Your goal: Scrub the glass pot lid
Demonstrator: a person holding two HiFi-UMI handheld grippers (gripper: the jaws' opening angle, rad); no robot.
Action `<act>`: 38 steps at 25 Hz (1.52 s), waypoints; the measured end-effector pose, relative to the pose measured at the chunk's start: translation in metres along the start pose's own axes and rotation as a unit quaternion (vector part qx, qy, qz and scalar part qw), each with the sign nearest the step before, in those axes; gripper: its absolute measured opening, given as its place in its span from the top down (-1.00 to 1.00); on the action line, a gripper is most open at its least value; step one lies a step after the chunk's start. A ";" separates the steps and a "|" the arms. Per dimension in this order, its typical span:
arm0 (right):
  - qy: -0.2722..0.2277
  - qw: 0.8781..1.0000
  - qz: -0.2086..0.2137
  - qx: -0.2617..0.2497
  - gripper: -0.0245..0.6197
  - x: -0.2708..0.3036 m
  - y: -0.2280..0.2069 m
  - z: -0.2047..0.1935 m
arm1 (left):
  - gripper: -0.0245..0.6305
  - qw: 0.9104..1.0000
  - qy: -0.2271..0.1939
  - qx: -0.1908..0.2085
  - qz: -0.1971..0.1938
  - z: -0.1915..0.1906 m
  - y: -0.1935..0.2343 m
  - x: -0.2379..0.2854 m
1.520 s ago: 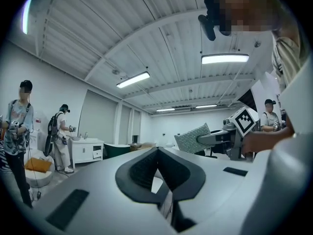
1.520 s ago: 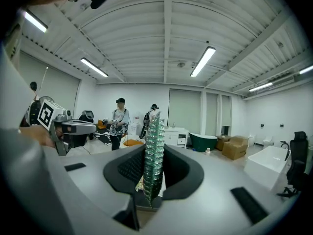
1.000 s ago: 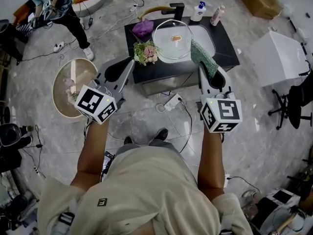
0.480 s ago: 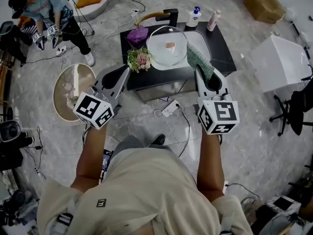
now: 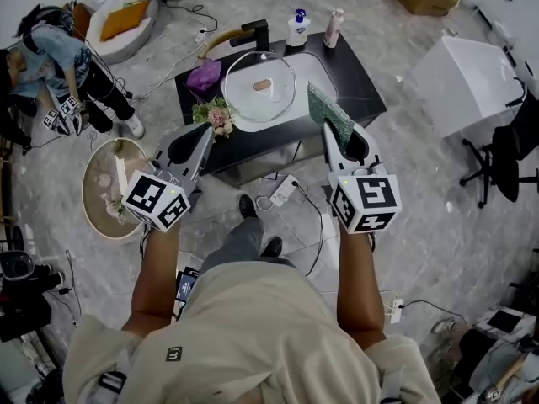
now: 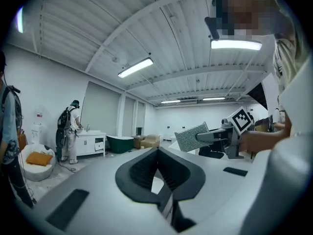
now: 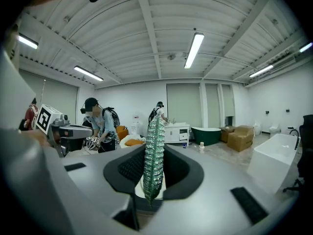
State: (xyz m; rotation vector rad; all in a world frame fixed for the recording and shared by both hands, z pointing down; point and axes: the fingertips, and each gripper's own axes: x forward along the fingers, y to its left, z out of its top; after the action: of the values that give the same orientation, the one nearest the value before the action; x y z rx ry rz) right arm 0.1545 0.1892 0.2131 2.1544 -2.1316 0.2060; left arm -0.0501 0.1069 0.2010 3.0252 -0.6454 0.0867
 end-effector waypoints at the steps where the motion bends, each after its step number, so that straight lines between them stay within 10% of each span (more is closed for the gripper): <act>1: 0.002 1.000 -0.005 -0.001 0.67 0.002 -0.006 0.000 | 0.88 1.000 -0.001 -0.005 -0.005 -0.001 0.002 0.009; 19: 0.058 0.996 -0.075 -0.004 0.67 0.088 -0.078 -0.004 | 0.88 0.996 -0.005 -0.025 -0.082 -0.021 0.075 0.139; 38: 0.109 0.989 0.010 -0.103 0.67 0.249 -0.025 0.006 | 0.88 0.997 -0.022 -0.070 0.018 -0.052 0.201 0.112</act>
State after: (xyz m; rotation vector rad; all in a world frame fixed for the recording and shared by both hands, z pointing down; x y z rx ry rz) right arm 0.1813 -0.0573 0.2498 1.9029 -1.9593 0.2021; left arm -0.0323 -0.1187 0.2668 2.8892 -0.6792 -0.0243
